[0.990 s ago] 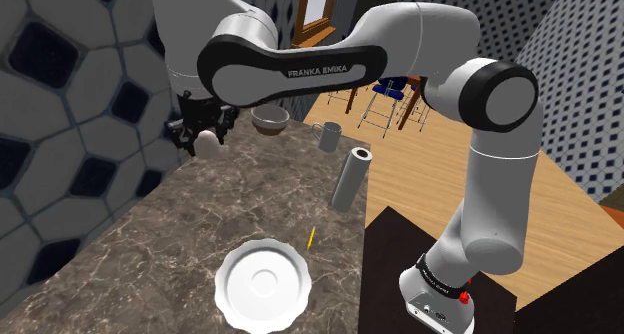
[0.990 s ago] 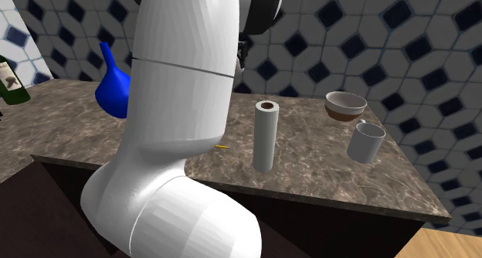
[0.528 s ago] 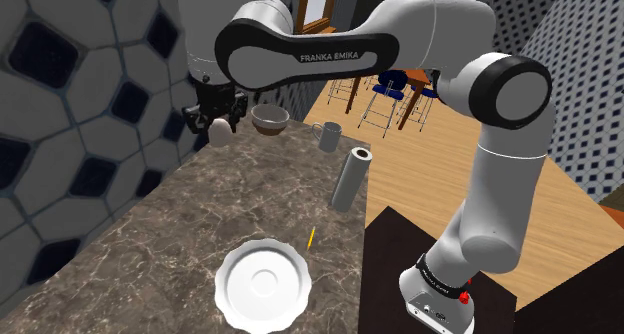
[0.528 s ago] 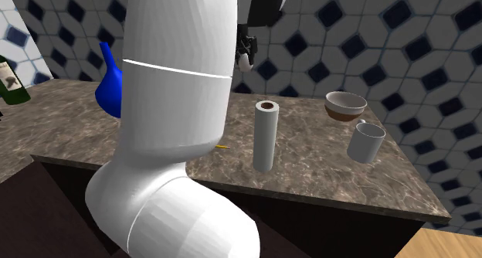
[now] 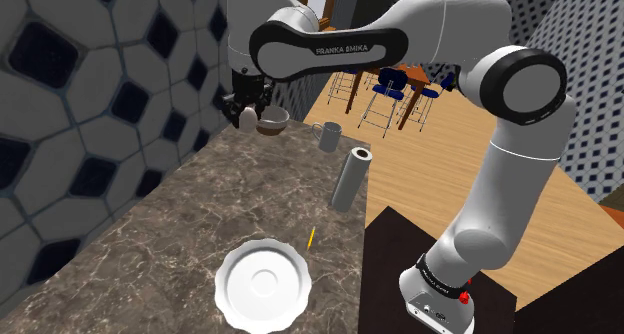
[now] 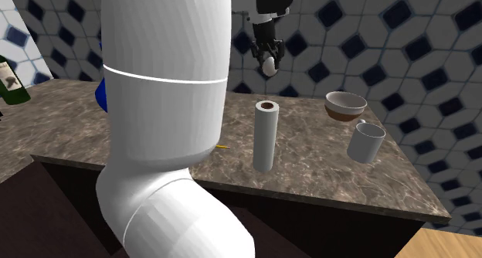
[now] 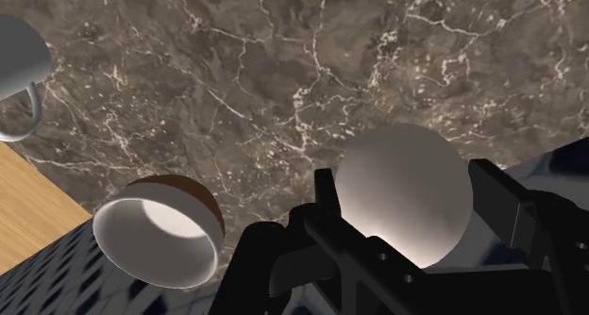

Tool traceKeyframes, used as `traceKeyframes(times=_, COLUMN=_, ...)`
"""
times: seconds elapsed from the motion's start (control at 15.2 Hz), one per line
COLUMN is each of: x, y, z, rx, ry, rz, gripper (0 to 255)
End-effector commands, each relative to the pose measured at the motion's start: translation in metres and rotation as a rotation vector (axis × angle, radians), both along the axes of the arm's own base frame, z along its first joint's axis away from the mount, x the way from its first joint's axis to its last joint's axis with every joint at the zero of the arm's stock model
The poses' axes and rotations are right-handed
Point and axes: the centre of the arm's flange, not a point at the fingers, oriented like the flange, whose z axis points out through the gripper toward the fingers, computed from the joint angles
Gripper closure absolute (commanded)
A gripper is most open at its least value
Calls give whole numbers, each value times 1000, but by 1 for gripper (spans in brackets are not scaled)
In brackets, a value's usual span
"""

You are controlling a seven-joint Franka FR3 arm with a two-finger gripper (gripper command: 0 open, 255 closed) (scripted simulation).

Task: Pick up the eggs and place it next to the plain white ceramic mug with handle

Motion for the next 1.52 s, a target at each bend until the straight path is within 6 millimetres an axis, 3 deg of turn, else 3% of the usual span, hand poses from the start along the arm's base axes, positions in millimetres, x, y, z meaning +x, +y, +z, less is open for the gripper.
traceKeyframes(times=0.0, x=4, y=-27, z=2, rx=0, ry=0, rz=1, gripper=255)
traceKeyframes(times=0.73, x=37, y=-168, z=2, rx=0, ry=0, rz=1, gripper=255)
traceKeyframes(times=0.79, x=42, y=-190, z=2, rx=0, ry=0, rz=1, gripper=255)
traceKeyframes(times=1.45, x=42, y=-190, z=-50, rx=0, ry=0, rz=1, gripper=255)
